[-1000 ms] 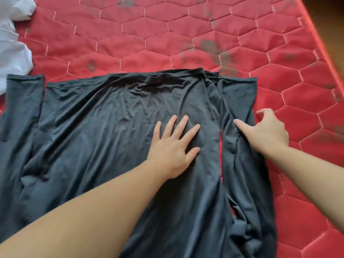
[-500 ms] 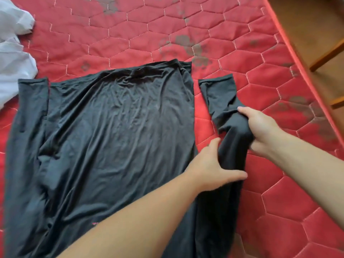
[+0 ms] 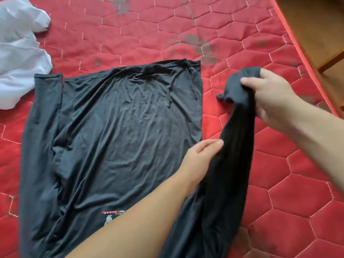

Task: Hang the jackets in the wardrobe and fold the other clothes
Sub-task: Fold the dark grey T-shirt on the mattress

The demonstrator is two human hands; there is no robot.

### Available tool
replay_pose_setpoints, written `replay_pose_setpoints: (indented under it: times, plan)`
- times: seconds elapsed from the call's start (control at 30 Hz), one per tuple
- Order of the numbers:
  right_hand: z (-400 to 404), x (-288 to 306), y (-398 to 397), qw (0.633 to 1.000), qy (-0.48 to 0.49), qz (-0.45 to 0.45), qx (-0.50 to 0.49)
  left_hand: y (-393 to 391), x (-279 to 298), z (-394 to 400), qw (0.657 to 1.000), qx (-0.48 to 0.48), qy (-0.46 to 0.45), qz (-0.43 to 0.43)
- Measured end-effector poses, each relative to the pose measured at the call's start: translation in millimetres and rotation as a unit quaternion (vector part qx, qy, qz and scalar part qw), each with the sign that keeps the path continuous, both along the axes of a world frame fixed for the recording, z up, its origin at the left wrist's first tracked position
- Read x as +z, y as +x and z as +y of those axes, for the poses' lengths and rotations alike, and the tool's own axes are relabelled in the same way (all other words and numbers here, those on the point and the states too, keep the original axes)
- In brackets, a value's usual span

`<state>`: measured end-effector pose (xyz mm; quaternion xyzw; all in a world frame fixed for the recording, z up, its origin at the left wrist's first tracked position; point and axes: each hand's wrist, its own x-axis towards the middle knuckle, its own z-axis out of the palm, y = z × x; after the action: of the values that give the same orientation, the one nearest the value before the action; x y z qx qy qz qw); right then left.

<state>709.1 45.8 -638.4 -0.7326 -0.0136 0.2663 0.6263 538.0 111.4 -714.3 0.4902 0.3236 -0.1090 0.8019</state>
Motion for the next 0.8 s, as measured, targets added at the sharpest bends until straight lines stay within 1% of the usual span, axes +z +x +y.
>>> replay_pose_setpoints:
  times: [0.03,0.07,0.1,0.13,0.17,0.2,0.23,0.27,0.3,0.33,0.4,0.43,0.47,0.53,0.57,0.6,0.63,0.7,0.73,0.8]
  plan:
    - [17,10,-9,0.995,-0.029,-0.039,0.087,4,2,10,0.995,0.074,-0.072,0.016]
    - [34,16,-21,0.981,-0.053,-0.046,0.181,6,3,22,0.981,0.138,-0.132,0.018]
    - [49,18,-32,0.961,-0.070,-0.020,0.265,6,2,35,0.965,0.194,-0.175,0.004]
    - [62,16,-43,0.940,-0.084,0.023,0.329,5,0,47,0.948,0.242,-0.204,-0.022]
    - [71,13,-54,0.925,-0.095,0.065,0.362,2,-4,59,0.932,0.281,-0.222,-0.044]
    - [77,4,-61,0.921,-0.095,0.097,0.365,-2,-9,69,0.923,0.303,-0.233,-0.044]
    - [77,-6,-65,0.925,-0.095,0.121,0.348,-6,-15,77,0.921,0.307,-0.238,-0.023]
    - [72,-18,-65,0.932,-0.106,0.123,0.325,-8,-19,83,0.928,0.298,-0.222,0.014]
    - [65,-30,-65,0.937,-0.139,0.091,0.309,-9,-21,88,0.938,0.281,-0.194,0.052]
    - [57,-44,-63,0.928,-0.203,0.030,0.310,-8,-26,92,0.947,0.271,-0.148,0.091]
    - [38,-67,-65,0.873,-0.329,-0.091,0.348,-7,-35,96,0.959,0.244,-0.058,0.133]
    - [30,-75,-70,0.844,-0.367,-0.123,0.370,-6,-37,99,0.962,0.233,-0.034,0.141]
    - [23,-82,-76,0.821,-0.392,-0.141,0.390,-5,-38,102,0.962,0.232,-0.027,0.141]
    - [15,-89,-87,0.779,-0.428,-0.187,0.419,-4,-37,113,0.958,0.252,-0.049,0.128]
    - [14,-92,-92,0.766,-0.432,-0.209,0.428,-3,-34,120,0.958,0.255,-0.068,0.114]
    - [14,-94,-95,0.766,-0.419,-0.223,0.434,-2,-29,126,0.960,0.247,-0.085,0.100]
    - [14,-96,-98,0.776,-0.390,-0.225,0.441,0,-26,131,0.964,0.234,-0.098,0.085]
    - [15,-99,-100,0.791,-0.343,-0.194,0.467,3,-20,137,0.967,0.217,-0.119,0.058]
    - [15,-100,-99,0.786,-0.336,-0.168,0.490,4,-17,139,0.967,0.219,-0.124,0.052]
    - [13,-97,-89,0.760,-0.340,-0.118,0.541,8,-17,144,0.964,0.228,-0.122,0.055]
